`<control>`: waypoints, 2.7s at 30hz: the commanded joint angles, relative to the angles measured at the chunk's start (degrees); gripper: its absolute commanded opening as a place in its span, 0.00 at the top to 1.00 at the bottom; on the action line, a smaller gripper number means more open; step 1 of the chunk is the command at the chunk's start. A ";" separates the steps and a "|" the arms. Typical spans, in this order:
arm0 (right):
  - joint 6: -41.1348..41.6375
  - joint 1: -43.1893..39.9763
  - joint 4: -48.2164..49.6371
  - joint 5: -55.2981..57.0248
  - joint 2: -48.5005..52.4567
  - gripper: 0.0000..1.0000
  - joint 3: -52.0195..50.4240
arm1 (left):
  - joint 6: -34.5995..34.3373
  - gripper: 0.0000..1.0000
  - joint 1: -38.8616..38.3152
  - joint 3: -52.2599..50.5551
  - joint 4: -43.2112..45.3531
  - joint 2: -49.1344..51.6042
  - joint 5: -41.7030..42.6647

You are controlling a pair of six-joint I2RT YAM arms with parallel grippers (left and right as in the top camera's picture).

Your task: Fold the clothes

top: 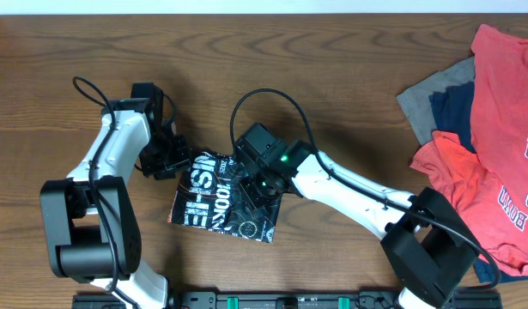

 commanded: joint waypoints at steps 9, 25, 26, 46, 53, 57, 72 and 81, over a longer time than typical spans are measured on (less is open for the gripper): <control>0.85 0.52 -0.92 0.61 0.15 0.99 -0.28 | 0.50 0.63 -0.20 -0.33 -0.15 0.61 0.31; 5.95 0.72 -19.93 4.24 0.15 0.86 -0.28 | 0.52 0.62 -0.20 -0.33 -0.20 0.61 0.31; 5.99 0.72 -20.52 4.24 0.15 0.74 -0.28 | 0.50 0.62 -0.20 -0.33 -0.20 0.61 0.33; 4.17 -1.95 -12.46 1.77 0.02 0.61 4.02 | 0.52 0.26 -0.20 1.49 2.27 0.57 5.44; 3.28 -1.55 -11.17 1.07 0.15 0.58 3.54 | 2.91 0.09 -0.20 0.52 5.88 0.61 5.27; 3.30 -1.11 -11.02 1.07 0.87 0.57 2.49 | 2.93 0.07 -0.22 -1.53 9.27 0.79 5.53; 9.16 -0.94 -11.39 8.46 9.27 0.64 -0.98 | 7.04 0.05 -0.37 -8.79 19.54 1.66 10.51; 12.09 -2.34 -11.96 14.34 9.11 0.61 -0.98 | 7.45 0.15 -3.10 -8.98 19.56 2.49 14.32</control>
